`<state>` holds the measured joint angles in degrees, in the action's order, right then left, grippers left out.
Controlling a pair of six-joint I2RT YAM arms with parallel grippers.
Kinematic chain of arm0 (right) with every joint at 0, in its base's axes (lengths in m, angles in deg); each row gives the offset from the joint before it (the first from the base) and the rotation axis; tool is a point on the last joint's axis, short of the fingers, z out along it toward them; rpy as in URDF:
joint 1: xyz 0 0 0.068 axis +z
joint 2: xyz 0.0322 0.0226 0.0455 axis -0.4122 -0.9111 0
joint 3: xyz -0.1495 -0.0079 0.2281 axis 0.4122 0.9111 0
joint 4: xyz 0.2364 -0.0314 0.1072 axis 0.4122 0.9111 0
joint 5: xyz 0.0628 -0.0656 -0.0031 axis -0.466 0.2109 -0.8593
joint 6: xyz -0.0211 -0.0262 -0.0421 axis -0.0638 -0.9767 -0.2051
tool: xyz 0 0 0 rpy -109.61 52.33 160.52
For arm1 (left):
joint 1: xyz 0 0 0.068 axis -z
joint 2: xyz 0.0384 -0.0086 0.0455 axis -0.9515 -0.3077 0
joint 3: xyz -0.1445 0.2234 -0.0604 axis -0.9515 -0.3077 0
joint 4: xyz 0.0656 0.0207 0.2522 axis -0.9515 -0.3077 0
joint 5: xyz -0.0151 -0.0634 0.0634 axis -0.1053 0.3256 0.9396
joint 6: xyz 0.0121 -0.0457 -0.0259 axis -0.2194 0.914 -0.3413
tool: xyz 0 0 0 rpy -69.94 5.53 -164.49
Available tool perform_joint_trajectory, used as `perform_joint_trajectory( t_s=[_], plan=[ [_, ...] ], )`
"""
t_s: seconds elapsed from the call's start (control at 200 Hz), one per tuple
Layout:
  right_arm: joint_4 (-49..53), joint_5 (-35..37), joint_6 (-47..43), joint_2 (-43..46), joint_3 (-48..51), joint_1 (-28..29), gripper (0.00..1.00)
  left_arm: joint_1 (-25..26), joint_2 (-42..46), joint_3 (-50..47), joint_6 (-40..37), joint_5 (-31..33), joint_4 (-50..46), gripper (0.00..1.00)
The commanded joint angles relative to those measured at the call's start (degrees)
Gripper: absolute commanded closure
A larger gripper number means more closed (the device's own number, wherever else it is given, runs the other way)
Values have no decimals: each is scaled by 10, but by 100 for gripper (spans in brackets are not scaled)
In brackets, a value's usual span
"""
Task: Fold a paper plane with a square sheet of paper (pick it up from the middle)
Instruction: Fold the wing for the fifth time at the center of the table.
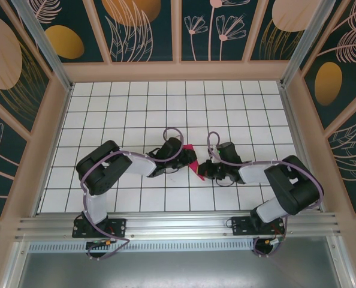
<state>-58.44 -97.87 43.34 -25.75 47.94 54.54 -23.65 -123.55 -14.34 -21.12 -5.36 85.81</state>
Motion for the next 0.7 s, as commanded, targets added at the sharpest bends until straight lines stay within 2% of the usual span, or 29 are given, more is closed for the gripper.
perform_joint_trajectory(
  t_s=[0.0, 0.305, 0.39, 0.48, 0.605, 0.651, 0.696],
  plan=[
    [117, 13, -14, 10, 15, 8, 92, -1, -28, 2, -6, 6, -61, 71],
    [106, -38, -5, 42, 39, 8, 90, -1, -33, 6, -9, 0, -66, 72],
    [156, -18, -3, 31, 23, 8, 90, -1, -34, 7, -11, -1, -68, 72],
    [210, 22, 0, 40, 0, 50, 89, -1, -31, 8, -13, -4, -71, 72],
    [227, 53, -1, -7, -1, 56, 92, -1, -33, 5, -11, -5, -65, 72],
    [229, 71, 4, -6, 8, 64, 92, -1, -34, 7, -12, -6, -66, 72],
    [211, 58, 13, 10, 24, 66, 92, -1, -32, 7, -12, -8, -66, 72]
  ],
)
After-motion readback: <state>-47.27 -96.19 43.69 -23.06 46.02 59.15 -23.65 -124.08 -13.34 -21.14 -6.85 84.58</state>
